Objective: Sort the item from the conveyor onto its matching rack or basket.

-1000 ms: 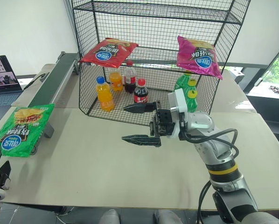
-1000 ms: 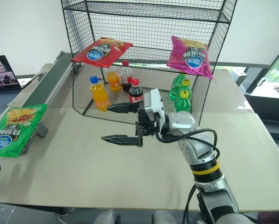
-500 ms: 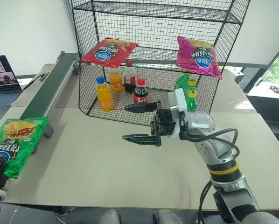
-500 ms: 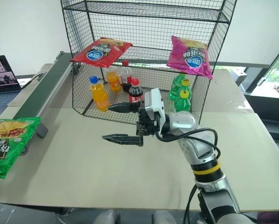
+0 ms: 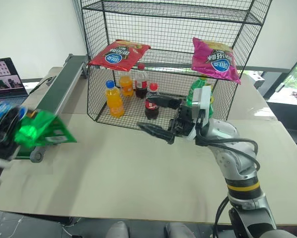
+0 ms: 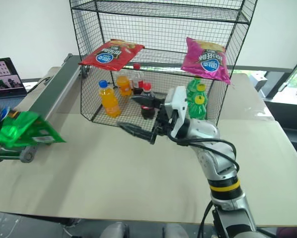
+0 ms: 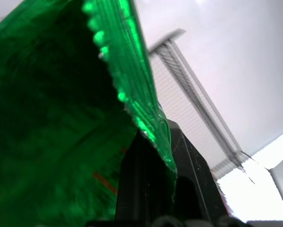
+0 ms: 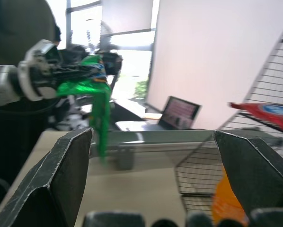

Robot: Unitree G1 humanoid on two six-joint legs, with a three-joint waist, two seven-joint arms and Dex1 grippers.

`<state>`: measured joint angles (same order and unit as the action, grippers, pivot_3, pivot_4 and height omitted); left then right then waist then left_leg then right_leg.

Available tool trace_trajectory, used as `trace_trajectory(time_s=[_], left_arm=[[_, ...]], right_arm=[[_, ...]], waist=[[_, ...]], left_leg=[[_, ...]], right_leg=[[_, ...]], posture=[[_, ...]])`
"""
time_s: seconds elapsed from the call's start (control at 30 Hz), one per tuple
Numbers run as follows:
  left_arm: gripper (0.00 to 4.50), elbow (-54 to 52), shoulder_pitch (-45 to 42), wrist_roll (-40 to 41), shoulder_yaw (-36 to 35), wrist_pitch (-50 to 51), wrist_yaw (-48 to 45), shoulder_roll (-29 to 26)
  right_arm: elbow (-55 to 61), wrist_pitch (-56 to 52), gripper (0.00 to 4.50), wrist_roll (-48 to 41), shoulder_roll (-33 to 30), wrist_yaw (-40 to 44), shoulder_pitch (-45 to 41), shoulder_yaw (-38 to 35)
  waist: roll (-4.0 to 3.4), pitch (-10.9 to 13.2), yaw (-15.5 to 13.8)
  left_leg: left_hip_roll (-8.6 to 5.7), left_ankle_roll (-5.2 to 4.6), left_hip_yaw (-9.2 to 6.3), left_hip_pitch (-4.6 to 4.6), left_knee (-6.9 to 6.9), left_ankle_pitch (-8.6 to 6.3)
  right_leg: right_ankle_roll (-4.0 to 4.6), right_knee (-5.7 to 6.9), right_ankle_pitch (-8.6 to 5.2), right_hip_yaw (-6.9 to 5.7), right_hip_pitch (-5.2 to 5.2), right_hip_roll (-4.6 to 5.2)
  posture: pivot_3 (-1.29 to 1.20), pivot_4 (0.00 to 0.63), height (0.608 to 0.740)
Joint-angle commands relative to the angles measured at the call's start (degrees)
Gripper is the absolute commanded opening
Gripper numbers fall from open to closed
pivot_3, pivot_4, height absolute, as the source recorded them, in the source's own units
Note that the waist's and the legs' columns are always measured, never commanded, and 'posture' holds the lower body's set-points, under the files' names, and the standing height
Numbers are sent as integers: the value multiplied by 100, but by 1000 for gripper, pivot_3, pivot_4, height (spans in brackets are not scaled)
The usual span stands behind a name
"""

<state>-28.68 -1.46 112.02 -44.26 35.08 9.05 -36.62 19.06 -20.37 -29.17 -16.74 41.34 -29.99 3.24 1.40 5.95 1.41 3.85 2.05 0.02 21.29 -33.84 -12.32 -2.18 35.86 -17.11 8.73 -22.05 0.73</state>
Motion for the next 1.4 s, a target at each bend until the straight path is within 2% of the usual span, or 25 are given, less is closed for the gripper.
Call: trace_trajectory(time_s=[0.03, 0.2, 0.33, 0.5, 0.67, 0.73, 0.87, 1.07, 1.23, 1.4], left_arm=[[48, -82, -960, 98, 668, 3, 254, -105], [48, 650, -2885, 98, 2056, 360, 353, 349], [48, 1820, -4351, -24, 2907, 760, -125, 783], [48, 3673, -5965, -1328, 3480, 787, -1199, 1468], [48, 5206, -7070, -2841, 3452, 92, -2057, 2102], [48, 5556, -7219, -3391, 3411, -205, -2316, 2266], [48, 5823, -7047, -3895, 3135, -484, -2419, 2672], [48, 5504, -5943, -4506, 3125, -140, -1376, 3329], [48, 4907, -5641, -4395, 2749, 121, -177, 3749], [48, 4548, -5677, -4529, 2623, 84, 172, 3921]], right_arm=[[478, 252, 4500, 428, 115, -848, 115, -316], [1201, 209, 4500, 1005, 307, -1965, 615, -517], [1845, 34, 4500, 1329, 388, -2546, 1104, -466], [2455, -169, 4500, 1652, 428, -3053, 1489, -456], [2795, -341, 4500, 1841, 456, -3354, 1652, -433], [2903, -409, 4500, 1880, 457, -3432, 1679, -428], [3016, -501, 4500, 1919, 472, -3544, 1734, -442], [2989, -597, 4500, 1879, 475, -3552, 1638, -383], [2909, -648, 4500, 1785, 450, -3484, 1537, -443], [2850, -660, 4500, 1740, 458, -3431, 1496, -403]], waist=[[-2, -2, -10], [-6, -4, -80], [-6, -5, -74], [-10, -5, -68], [-19, -5, -20], [-22, -4, -19], [-22, -3, -38], [-25, -6, -68], [-8, 5, -77], [-12, 3, -70]], left_leg=[[1, 2, -1, 8, 2, 1], [-2, 9, -9, 33, 0, 7], [-6, 28, -17, 48, -3, 19], [-18, 38, -32, 57, -3, 28], [-21, 36, -38, 58, 2, 28], [-20, 36, -41, 62, 4, 28], [-19, 35, -42, 67, 2, 27], [-19, 34, -44, 64, -4, 27], [-22, 34, -57, 86, -13, 30], [-25, 33, -61, 73, -9, 30]], right_leg=[[0, 0, 1, 1, 3, -3], [-9, 1, 11, 2, 1, -7], [-14, -1, 17, -3, -6, -8], [-20, -10, 20, -7, -9, -9], [-21, -16, 19, -4, -10, -13], [-23, -18, 17, -5, -12, -15], [-35, -21, 10, -4, -12, -15], [-43, -18, 8, -3, -2, -14], [-31, -13, 22, -5, -12, -14], [-32, -13, 22, -3, -1, -14]], posture=[[0, 150, 738], [0, 150, 738], [0, 150, 738], [0, 150, 738], [0, 150, 738], [0, 150, 738], [0, 150, 738], [0, 150, 738], [0, 150, 738], [0, 150, 738]])
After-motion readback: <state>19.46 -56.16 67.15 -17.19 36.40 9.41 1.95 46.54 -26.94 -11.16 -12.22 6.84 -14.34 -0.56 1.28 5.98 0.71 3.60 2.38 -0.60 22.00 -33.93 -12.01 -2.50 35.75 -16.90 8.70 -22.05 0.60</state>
